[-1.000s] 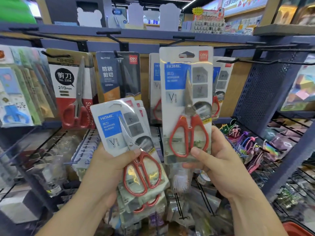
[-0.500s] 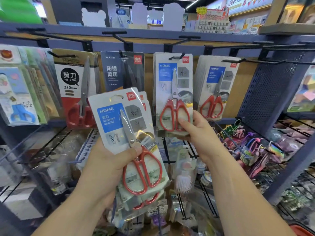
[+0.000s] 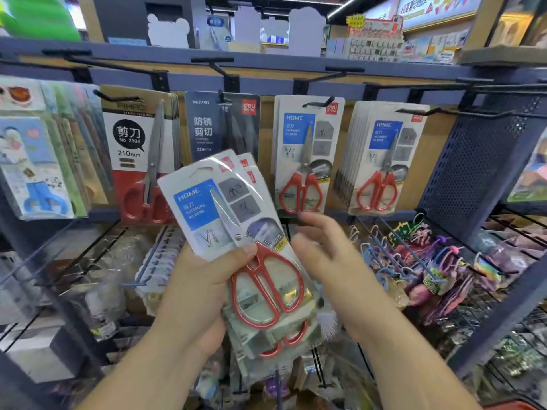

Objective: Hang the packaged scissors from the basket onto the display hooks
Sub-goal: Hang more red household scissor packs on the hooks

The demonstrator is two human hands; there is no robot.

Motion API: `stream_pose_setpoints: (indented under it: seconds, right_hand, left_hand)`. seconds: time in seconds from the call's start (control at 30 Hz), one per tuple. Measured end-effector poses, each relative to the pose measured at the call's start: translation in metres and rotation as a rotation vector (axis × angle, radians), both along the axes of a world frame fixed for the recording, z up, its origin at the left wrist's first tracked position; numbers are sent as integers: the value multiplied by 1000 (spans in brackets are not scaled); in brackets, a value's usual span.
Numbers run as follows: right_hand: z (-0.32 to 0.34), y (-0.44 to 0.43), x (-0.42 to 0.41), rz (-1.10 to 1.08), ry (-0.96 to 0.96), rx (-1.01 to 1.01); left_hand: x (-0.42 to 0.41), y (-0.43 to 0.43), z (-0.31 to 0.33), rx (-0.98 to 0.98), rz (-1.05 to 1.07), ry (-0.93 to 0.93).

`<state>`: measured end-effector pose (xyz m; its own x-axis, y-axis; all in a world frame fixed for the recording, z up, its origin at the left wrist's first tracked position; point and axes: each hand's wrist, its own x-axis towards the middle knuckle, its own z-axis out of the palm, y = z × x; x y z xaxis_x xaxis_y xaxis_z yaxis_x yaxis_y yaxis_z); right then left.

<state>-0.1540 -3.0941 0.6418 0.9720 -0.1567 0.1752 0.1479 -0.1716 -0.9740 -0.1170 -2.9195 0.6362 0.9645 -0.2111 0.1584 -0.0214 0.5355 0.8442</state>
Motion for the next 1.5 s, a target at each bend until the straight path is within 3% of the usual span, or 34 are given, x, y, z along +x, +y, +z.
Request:
stream_pose_setpoints:
  seconds: [0.07, 0.13, 0.47, 0.9, 1.13, 1.5]
  right_hand:
    - [-4, 13, -14, 63, -22, -129]
    - [-11, 19, -18, -24, -72, -201]
    - [-22, 11, -15, -250, -214, 189]
    - [-31, 14, -9, -181, -154, 455]
    - [-31, 5, -16, -133, -164, 447]
    - [-8, -19, -9, -110, -375, 458]
  left_hand:
    - [0, -7, 1, -21, 13, 5]
    - [-2, -13, 2, -26, 8, 13]
    - [-23, -31, 3, -41, -53, 131]
    - [-11, -25, -6, 68, 60, 188]
    - [0, -15, -15, 200, 238, 117]
    - [7, 4, -7, 140, 300, 34]
